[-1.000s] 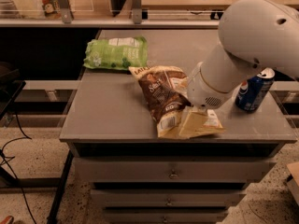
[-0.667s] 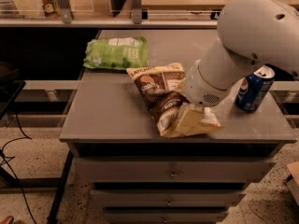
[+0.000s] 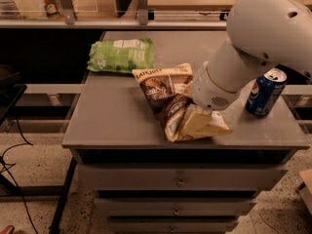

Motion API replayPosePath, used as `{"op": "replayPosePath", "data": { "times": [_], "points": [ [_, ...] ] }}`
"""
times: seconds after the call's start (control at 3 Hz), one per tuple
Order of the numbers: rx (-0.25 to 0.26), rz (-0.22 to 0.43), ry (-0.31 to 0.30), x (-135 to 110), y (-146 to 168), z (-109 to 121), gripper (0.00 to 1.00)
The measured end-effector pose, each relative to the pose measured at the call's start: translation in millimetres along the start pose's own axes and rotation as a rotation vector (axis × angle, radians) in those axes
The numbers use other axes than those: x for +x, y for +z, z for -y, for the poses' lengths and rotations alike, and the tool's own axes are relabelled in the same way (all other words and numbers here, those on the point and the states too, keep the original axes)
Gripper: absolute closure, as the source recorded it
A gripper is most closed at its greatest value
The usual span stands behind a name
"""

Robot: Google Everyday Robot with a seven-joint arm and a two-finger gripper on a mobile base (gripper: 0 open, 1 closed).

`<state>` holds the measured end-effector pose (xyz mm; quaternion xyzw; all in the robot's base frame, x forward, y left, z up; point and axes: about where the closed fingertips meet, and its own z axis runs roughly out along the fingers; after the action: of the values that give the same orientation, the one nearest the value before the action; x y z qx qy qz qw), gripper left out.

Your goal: Pick brown chip bag

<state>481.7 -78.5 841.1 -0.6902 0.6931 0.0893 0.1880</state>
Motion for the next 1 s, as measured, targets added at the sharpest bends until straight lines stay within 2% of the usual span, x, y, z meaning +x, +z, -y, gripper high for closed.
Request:
{"op": "replayPosePath", "data": {
  "times": [0.33, 0.67, 1.0],
  "points": [
    [0.021, 0.034, 0.007, -7, -24, 13, 1.0],
    [0.062, 0.069, -0.008, -19, -61, 31, 1.0],
    [0.134, 0.114, -0.036, -36, -102, 45, 1.0]
  ]
}}
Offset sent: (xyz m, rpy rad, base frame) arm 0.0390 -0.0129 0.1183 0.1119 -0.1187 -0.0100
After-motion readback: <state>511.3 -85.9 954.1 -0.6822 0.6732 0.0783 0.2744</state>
